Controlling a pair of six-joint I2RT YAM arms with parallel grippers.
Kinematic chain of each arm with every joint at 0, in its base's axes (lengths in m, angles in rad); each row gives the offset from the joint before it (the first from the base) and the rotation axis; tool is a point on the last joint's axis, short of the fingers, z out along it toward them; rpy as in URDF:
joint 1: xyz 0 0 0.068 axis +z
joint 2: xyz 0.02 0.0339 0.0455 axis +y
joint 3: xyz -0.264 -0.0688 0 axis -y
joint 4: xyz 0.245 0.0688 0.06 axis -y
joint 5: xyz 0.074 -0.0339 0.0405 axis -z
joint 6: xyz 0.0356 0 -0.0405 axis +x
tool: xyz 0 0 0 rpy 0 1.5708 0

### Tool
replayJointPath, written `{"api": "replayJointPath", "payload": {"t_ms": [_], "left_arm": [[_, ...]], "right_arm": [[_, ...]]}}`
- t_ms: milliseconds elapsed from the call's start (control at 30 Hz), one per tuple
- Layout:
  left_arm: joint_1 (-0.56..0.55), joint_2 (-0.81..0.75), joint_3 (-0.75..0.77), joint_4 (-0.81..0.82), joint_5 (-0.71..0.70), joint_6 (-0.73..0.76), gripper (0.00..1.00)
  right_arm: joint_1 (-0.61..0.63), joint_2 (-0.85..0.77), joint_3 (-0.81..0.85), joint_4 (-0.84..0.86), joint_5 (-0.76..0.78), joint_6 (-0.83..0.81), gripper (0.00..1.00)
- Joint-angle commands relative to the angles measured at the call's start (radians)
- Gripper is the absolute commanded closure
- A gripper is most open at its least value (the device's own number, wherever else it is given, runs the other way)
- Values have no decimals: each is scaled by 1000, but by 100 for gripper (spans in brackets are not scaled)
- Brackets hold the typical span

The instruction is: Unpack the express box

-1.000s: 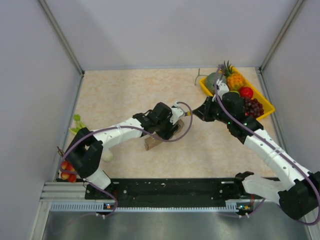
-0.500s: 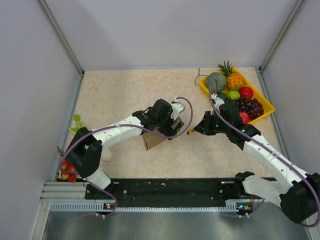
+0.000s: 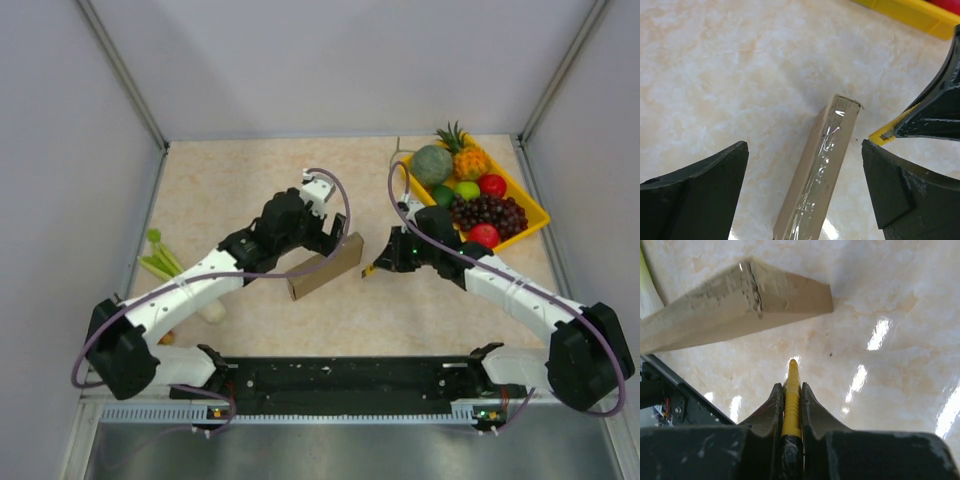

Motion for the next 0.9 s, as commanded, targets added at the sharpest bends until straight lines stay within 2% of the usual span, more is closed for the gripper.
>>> {"api": "replayJointPath", "payload": {"t_ms": [0,100,167,200,233,300,433,467,600,633,700,867], "left_arm": [[34,-127,-114,104,-200,-139,1],[104,-125,-136,-6,-232,-257,2],[196,-116,-156,-44,-138,-330,5],[231,-111,-186,-43,-91,-390,11],[265,-108,-206,-36,4,-413,12],[331,-84,-243,-16,76,-456,17],[354,-24,-243,-23,221,-415,21],[354,5,-236,-31,297,-405,22],[354,-13,-330,116,507,-384,27],[353,-36,-355,206,537,-388,27],[354,-44,-392,270,612,-401,27],[353,-5,-369,278,675,-400,28]], "right_arm": [[28,61,103,108,26,21,100],[29,81,133,129,34,41,100],[29,94,151,138,27,45,100],[31,101,172,143,14,47,100],[31,123,185,143,8,45,100],[31,144,221,140,-9,42,100],[37,225,280,144,-34,33,100],[39,242,291,146,-41,35,100],[59,310,356,169,-78,39,100],[62,322,364,175,-84,41,100],[75,350,389,184,-101,47,100],[115,403,464,181,-127,32,100]]}}
